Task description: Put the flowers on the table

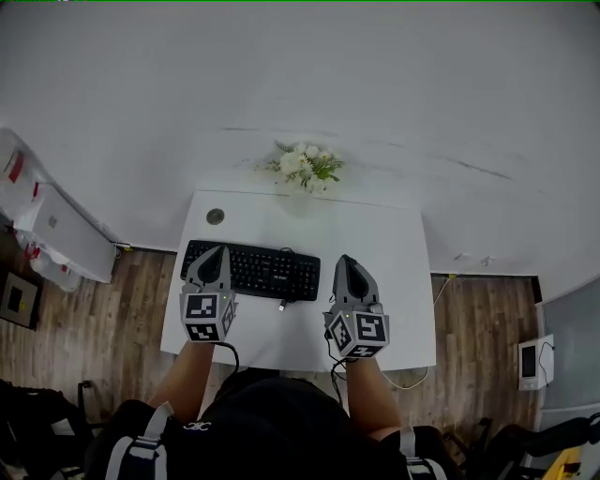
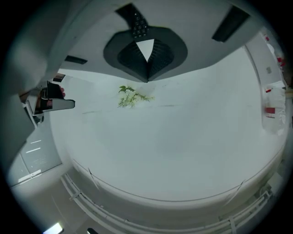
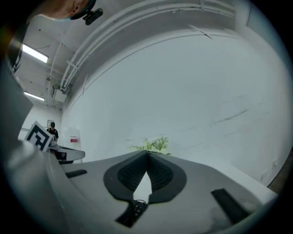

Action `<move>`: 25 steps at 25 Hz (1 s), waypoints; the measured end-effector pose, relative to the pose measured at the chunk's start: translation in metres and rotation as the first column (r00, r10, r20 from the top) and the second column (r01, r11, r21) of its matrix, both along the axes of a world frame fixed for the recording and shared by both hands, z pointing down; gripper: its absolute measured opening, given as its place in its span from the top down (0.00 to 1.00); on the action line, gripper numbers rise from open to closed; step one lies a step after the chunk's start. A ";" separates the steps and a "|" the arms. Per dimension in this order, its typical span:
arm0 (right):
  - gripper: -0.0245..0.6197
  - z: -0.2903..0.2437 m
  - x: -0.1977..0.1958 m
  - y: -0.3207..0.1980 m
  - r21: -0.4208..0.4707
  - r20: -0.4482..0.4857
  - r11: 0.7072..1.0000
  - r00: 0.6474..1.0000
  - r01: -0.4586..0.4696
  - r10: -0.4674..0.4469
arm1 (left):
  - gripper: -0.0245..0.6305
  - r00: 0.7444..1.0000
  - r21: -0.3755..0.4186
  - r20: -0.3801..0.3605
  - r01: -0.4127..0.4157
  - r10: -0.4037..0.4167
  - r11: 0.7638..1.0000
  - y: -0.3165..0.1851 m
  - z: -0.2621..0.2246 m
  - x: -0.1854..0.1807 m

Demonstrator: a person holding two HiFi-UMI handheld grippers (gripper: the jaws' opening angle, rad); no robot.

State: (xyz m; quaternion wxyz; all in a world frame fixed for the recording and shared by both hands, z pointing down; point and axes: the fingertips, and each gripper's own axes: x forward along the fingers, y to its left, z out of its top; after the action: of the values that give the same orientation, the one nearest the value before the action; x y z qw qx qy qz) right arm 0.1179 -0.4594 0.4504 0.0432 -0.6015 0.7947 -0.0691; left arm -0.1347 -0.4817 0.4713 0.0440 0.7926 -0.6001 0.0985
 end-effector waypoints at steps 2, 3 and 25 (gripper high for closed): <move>0.96 -0.002 -0.003 0.007 0.000 -0.009 1.000 1.000 0.017 -0.017 | 0.96 0.999 0.017 0.025 0.023 -0.023 1.000 0.022 -0.009 -0.006; 0.96 -0.001 -0.005 0.010 -0.002 -0.009 1.000 1.000 0.026 -0.026 | 0.96 0.999 0.025 0.031 0.037 -0.038 0.999 0.030 -0.013 -0.009; 0.96 -0.004 -0.004 0.021 0.000 0.003 0.996 0.996 0.084 -0.084 | 0.96 0.989 -0.010 0.032 0.145 -0.145 0.989 0.066 -0.010 -0.019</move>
State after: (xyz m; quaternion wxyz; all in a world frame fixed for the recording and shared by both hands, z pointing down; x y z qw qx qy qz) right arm 0.1135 -0.4382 0.4462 0.0415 -0.5673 0.8193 -0.0721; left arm -0.1536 -0.4161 0.4612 0.0464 0.7450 -0.6561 0.1110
